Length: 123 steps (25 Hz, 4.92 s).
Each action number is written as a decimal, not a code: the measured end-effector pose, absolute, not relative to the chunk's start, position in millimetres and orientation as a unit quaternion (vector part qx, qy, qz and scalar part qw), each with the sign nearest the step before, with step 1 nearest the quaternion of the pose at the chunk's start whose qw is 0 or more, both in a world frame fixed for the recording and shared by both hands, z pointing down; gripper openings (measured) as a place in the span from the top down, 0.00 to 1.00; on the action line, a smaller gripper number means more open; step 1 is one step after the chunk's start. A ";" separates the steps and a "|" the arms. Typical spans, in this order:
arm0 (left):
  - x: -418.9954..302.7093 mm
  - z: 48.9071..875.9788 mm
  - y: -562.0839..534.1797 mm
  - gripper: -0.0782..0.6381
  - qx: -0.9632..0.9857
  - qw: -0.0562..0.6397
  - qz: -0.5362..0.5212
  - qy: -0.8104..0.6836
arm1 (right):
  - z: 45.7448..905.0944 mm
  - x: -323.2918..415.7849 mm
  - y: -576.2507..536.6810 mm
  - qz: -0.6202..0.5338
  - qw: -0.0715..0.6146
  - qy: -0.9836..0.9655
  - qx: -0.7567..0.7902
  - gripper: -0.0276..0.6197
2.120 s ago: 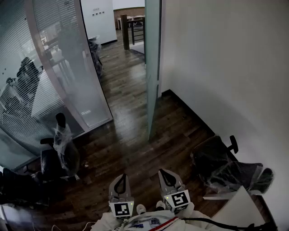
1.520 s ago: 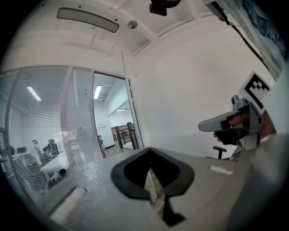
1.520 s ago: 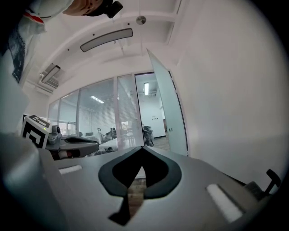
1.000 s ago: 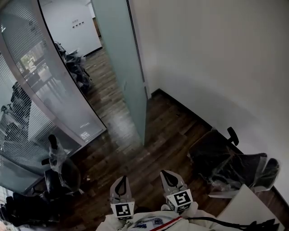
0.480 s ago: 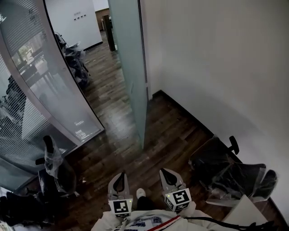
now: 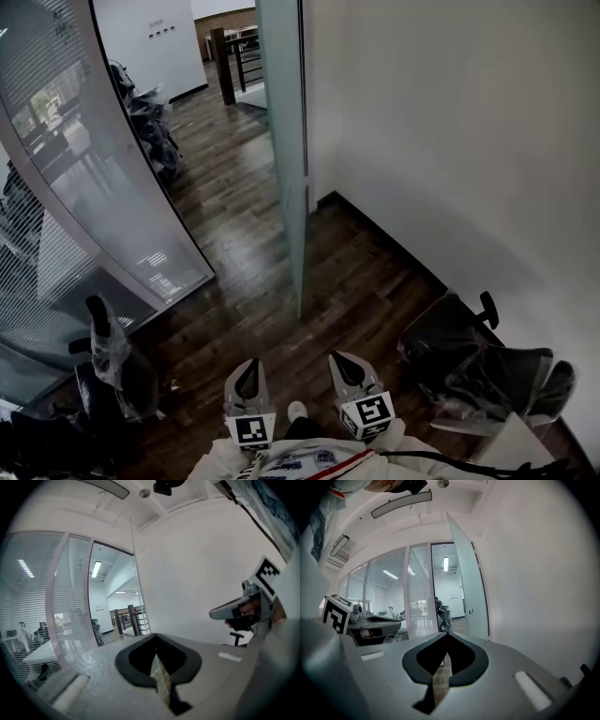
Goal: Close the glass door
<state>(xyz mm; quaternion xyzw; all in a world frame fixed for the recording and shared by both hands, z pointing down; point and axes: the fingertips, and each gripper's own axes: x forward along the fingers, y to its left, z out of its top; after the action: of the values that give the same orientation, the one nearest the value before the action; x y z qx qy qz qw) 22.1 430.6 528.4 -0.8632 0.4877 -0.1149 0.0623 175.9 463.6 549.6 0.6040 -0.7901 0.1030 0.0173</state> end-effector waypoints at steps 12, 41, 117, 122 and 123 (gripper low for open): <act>4.8 537.2 374.2 0.89 -0.882 0.055 -0.094 0.458 | 544.3 151.4 420.0 0.091 0.042 -0.773 0.626 0.95; 151.6 538.9 258.8 0.89 -0.867 0.070 -0.111 0.480 | 553.9 291.3 291.5 0.103 0.035 -0.803 0.586 0.95; 24.0 531.0 20.0 0.89 -0.761 0.025 -0.143 0.632 | 570.0 157.6 -6.0 0.091 0.066 -0.930 0.349 0.88; 14.0 530.6 13.3 0.89 -0.738 0.018 -0.151 0.657 | 573.0 139.0 -18.8 0.081 0.069 -0.943 0.317 0.68; 13.1 530.8 13.0 0.89 -0.735 0.017 -0.152 0.661 | 573.6 136.5 -21.8 0.078 0.068 -0.944 0.312 0.63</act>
<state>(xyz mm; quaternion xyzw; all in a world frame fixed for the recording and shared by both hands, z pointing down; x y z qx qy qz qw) 13.1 13.0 530.8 -0.7348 0.6607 -0.1523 0.0171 136.5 -21.8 573.6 0.3124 -0.9443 0.0776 0.0683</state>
